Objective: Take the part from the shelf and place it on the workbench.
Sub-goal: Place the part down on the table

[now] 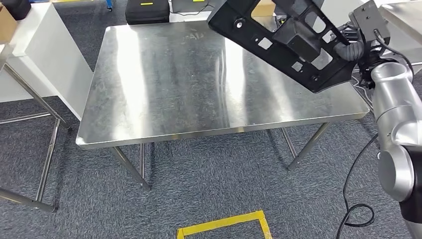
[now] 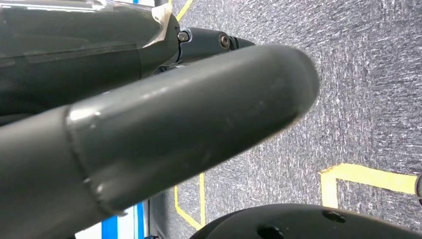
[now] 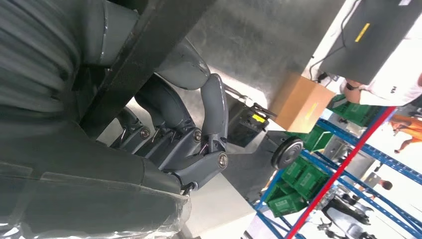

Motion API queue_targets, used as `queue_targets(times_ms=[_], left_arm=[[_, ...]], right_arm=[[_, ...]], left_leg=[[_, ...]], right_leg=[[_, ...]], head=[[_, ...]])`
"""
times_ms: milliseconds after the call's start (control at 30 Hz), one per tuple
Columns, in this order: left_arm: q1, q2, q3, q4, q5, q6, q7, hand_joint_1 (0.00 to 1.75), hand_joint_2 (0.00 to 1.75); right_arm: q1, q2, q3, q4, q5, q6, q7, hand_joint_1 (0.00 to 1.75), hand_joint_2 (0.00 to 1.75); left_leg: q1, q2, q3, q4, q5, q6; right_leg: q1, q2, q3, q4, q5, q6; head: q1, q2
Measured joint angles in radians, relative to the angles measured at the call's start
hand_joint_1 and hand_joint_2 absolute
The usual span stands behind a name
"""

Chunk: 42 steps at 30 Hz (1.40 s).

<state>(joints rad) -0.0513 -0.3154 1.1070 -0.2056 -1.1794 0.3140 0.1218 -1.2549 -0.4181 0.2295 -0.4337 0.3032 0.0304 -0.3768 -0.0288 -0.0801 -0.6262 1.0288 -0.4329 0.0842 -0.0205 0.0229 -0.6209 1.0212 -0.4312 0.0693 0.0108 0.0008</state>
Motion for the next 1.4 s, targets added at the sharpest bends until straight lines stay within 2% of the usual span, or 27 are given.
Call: queue_targets(times_ms=[67, 133, 167, 267, 300, 333, 400, 467, 533, 600, 633, 700, 767, 800, 833, 900, 933, 967, 1000, 1067, 1133, 1167, 1233, 1300, 1333, 1367, 1400], left_arm=[[0.000, 0.001, 0.000, 0.000, -0.008, 0.000, -0.003, 0.00, 0.00], [0.000, 0.003, 0.000, 0.000, -0.012, 0.001, -0.013, 0.00, 0.00], [0.000, 0.004, 0.000, 0.000, -0.012, 0.005, -0.026, 0.00, 0.00], [0.000, 0.004, 0.000, 0.000, -0.009, 0.021, -0.081, 0.00, 0.00], [0.000, 0.004, 0.000, 0.000, -0.009, 0.025, -0.094, 0.00, 0.00], [0.000, 0.004, 0.000, 0.000, -0.008, 0.027, -0.102, 0.00, 0.00], [0.000, 0.004, 0.000, 0.000, -0.008, 0.029, -0.107, 0.00, 0.00], [-0.001, 0.005, 0.000, 0.000, -0.008, 0.031, -0.109, 0.00, 0.00], [-0.001, 0.005, 0.000, 0.000, -0.008, 0.033, -0.113, 0.00, 0.00], [-0.001, 0.005, 0.000, 0.000, -0.009, 0.037, -0.121, 0.00, 0.00], [-0.001, 0.005, 0.000, 0.000, -0.009, 0.038, -0.127, 0.00, 0.00], [-0.002, 0.004, 0.000, 0.000, -0.009, 0.038, -0.137, 0.00, 0.00], [-0.002, 0.004, 0.000, 0.000, -0.007, 0.033, -0.145, 0.00, 0.00], [-0.002, 0.004, 0.000, 0.000, -0.003, 0.029, -0.145, 0.00, 0.00], [-0.002, 0.004, 0.000, 0.000, 0.002, 0.025, -0.140, 0.00, 0.00], [-0.002, 0.003, 0.001, 0.000, 0.009, 0.018, -0.118, 0.00, 0.00], [-0.002, 0.003, 0.002, 0.000, 0.011, 0.017, -0.107, 0.00, 0.00], [-0.003, 0.002, 0.003, 0.000, 0.010, 0.018, -0.096, 0.00, 0.00], [-0.003, 0.001, 0.004, 0.000, 0.010, 0.020, -0.088, 0.00, 0.00], [-0.002, 0.000, 0.005, 0.000, 0.010, 0.023, -0.072, 0.00, 0.00], [-0.002, 0.000, 0.006, 0.000, 0.009, 0.024, -0.058, 0.00, 0.00], [-0.002, 0.000, 0.006, 0.000, 0.009, 0.023, -0.051, 0.00, 0.00], [-0.003, 0.000, 0.007, 0.000, 0.009, 0.022, -0.039, 0.00, 0.00], [-0.002, 0.000, 0.008, 0.000, 0.009, 0.021, -0.029, 0.00, 0.00], [-0.002, 0.000, 0.008, 0.000, 0.009, 0.022, -0.026, 0.00, 0.00], [-0.002, 0.000, 0.008, 0.000, 0.009, 0.022, -0.024, 0.00, 0.00], [-0.002, 0.000, 0.009, 0.000, 0.009, 0.022, -0.023, 0.00, 0.00]], right_arm=[[-0.013, 0.002, 0.000, 0.000, 0.002, 0.003, 0.006, 1.75, 1.75], [-0.022, 0.004, 0.000, 0.000, 0.001, 0.006, 0.009, 1.75, 1.75], [-0.025, 0.003, 0.000, 0.000, -0.002, 0.008, 0.009, 1.75, 1.75], [-0.017, -0.001, -0.001, 0.000, -0.007, 0.007, 0.003, 1.75, 1.75], [-0.012, -0.001, -0.001, 0.000, -0.006, 0.005, 0.001, 1.75, 1.75], [-0.006, 0.000, -0.001, 0.000, -0.004, 0.003, 0.000, 1.75, 1.75], [-0.002, 0.006, -0.001, -0.001, 0.001, -0.001, 0.000, 1.75, 1.75], [-0.004, 0.008, -0.001, -0.002, 0.003, -0.003, 0.000, 1.75, 1.75], [-0.007, 0.008, -0.001, -0.002, 0.003, -0.005, 0.000, 1.75, 1.75], [-0.007, 0.010, -0.001, -0.002, 0.005, -0.006, 0.000, 1.75, 1.75], [-0.007, 0.012, -0.001, -0.002, 0.006, -0.007, 0.001, 1.75, 1.75], [-0.009, 0.015, -0.001, -0.001, 0.009, -0.009, 0.009, 1.75, 1.75], [-0.007, 0.020, -0.001, 0.003, 0.012, -0.015, 0.018, 1.75, 1.75], [-0.004, 0.024, -0.001, 0.006, 0.014, -0.019, 0.022, 1.75, 1.75], [0.000, 0.030, -0.001, 0.009, 0.016, -0.025, 0.023, 1.75, 1.75], [0.005, 0.047, -0.001, 0.014, 0.022, -0.039, 0.025, 1.75, 1.75], [0.005, 0.055, -0.001, 0.017, 0.023, -0.046, 0.026, 1.75, 1.75], [0.006, 0.063, -0.001, 0.019, 0.024, -0.054, 0.026, 1.75, 1.75], [0.007, 0.069, -0.001, 0.023, 0.024, -0.061, 0.027, 1.75, 1.75], [0.013, 0.083, -0.002, 0.030, 0.023, -0.073, 0.029, 1.75, 1.75], [0.019, 0.095, -0.004, 0.037, 0.020, -0.083, 0.034, 1.75, 1.75], [0.021, 0.100, -0.007, 0.040, 0.018, -0.087, 0.040, 1.75, 1.75], [0.027, 0.108, -0.016, 0.048, 0.011, -0.093, 0.056, 1.75, 1.75], [0.035, 0.112, -0.026, 0.059, 0.012, -0.102, 0.081, 1.75, 1.75], [0.040, 0.114, -0.028, 0.065, 0.020, -0.115, 0.096, 1.75, 1.75], [0.045, 0.115, -0.029, 0.070, 0.034, -0.135, 0.111, 1.75, 1.75], [0.050, 0.115, -0.029, 0.075, 0.052, -0.161, 0.127, 1.75, 1.75]], left_leg=[[-0.002, -0.004, -0.003, 0.002, -0.003, -0.004], [-0.002, 0.015, -0.015, 0.029, -0.024, -0.017], [0.001, 0.031, -0.034, 0.068, -0.046, -0.027], [0.024, 0.067, -0.134, 0.252, -0.120, -0.053], [0.031, 0.071, -0.153, 0.279, -0.119, -0.059], [0.036, 0.075, -0.151, 0.263, -0.098, -0.063], [0.042, 0.093, -0.091, 0.135, -0.027, -0.067], [0.035, 0.113, -0.034, 0.026, 0.005, -0.062], [0.023, 0.111, -0.022, 0.004, -0.001, -0.051], [0.018, 0.097, -0.009, -0.008, 0.003, -0.033], [0.017, 0.092, 0.000, -0.017, 0.008, -0.022], [0.017, 0.081, 0.012, -0.030, 0.016, -0.006], [0.013, 0.069, 0.015, -0.031, 0.014, 0.002], [0.011, 0.063, 0.017, -0.031, 0.012, 0.004], [0.009, 0.055, 0.019, -0.030, 0.011, 0.005], [0.007, 0.041, 0.024, -0.026, 0.005, 0.003], [0.005, 0.035, 0.024, -0.022, 0.001, 0.000], [0.004, 0.029, 0.022, -0.017, -0.003, -0.003], [0.003, 0.024, 0.019, -0.015, -0.006, -0.006], [0.001, 0.018, 0.015, -0.013, -0.008, -0.011], [0.002, 0.027, 0.007, 0.005, -0.023, -0.021], [0.004, 0.037, -0.008, 0.036, -0.044, -0.029], [0.015, 0.057, -0.068, 0.156, -0.104, -0.047], [0.032, 0.065, -0.130, 0.265, -0.137, -0.062], [0.039, 0.068, -0.141, 0.274, -0.126, -0.069], [0.046, 0.071, -0.129, 0.241, -0.098, -0.075], [0.051, 0.076, -0.099, 0.176, -0.060, -0.080]], right_leg=[[-0.004, -0.009, 0.003, -0.002, 0.002, -0.011], [-0.015, -0.019, 0.010, -0.007, 0.001, -0.023], [-0.020, -0.023, 0.014, -0.009, -0.001, -0.028], [-0.021, -0.040, 0.020, -0.009, -0.006, -0.036], [-0.022, -0.046, 0.021, -0.009, -0.008, -0.036], [-0.024, -0.051, 0.024, -0.009, -0.010, -0.034], [-0.028, -0.059, 0.032, -0.009, -0.016, -0.027], [-0.025, -0.066, 0.039, -0.010, -0.022, -0.015], [-0.016, -0.076, 0.044, -0.014, -0.026, 0.000], [-0.015, -0.081, 0.051, -0.018, -0.031, 0.014], [-0.016, -0.074, 0.045, -0.003, -0.040, 0.016], [-0.020, -0.048, -0.002, 0.091, -0.082, 0.009], [-0.015, -0.031, -0.077, 0.227, -0.126, 0.007], [-0.012, -0.028, -0.102, 0.263, -0.129, 0.011], [-0.009, -0.026, -0.111, 0.263, -0.118, 0.017], [-0.008, -0.018, -0.066, 0.142, -0.052, 0.032], [-0.007, -0.010, -0.035, 0.074, -0.023, 0.033], [-0.005, -0.005, -0.010, 0.017, -0.001, 0.028], [-0.002, -0.002, 0.003, -0.010, 0.008, 0.019], [0.002, -0.009, 0.006, -0.018, 0.008, -0.002], [-0.008, -0.017, 0.010, -0.022, 0.009, -0.019], [-0.014, -0.021, 0.014, -0.025, 0.010, -0.027], [-0.018, -0.027, 0.018, -0.026, 0.008, -0.039], [-0.021, -0.031, 0.020, -0.026, 0.005, -0.040], [-0.023, -0.032, 0.021, -0.026, 0.004, -0.039], [-0.027, -0.034, 0.024, -0.026, 0.002, -0.036], [-0.031, -0.035, 0.028, -0.025, -0.001, -0.032]], head=[[0.000, 0.000], [-0.004, 0.000], [-0.009, 0.000], [-0.020, 0.000], [-0.021, 0.000], [-0.021, 0.000], [-0.022, 0.000], [-0.023, 0.000], [-0.022, 0.000], [-0.019, 0.000], [-0.018, 0.000], [-0.013, 0.000], [-0.006, 0.000], [-0.004, 0.000], [-0.002, 0.000], [-0.001, 0.000], [0.000, 0.000], [0.000, 0.000], [0.000, 0.000], [0.001, 0.000], [-0.001, 0.000], [-0.003, 0.000], [-0.009, 0.000], [-0.010, 0.000], [-0.010, 0.000], [-0.011, 0.000], [-0.012, 0.000]])
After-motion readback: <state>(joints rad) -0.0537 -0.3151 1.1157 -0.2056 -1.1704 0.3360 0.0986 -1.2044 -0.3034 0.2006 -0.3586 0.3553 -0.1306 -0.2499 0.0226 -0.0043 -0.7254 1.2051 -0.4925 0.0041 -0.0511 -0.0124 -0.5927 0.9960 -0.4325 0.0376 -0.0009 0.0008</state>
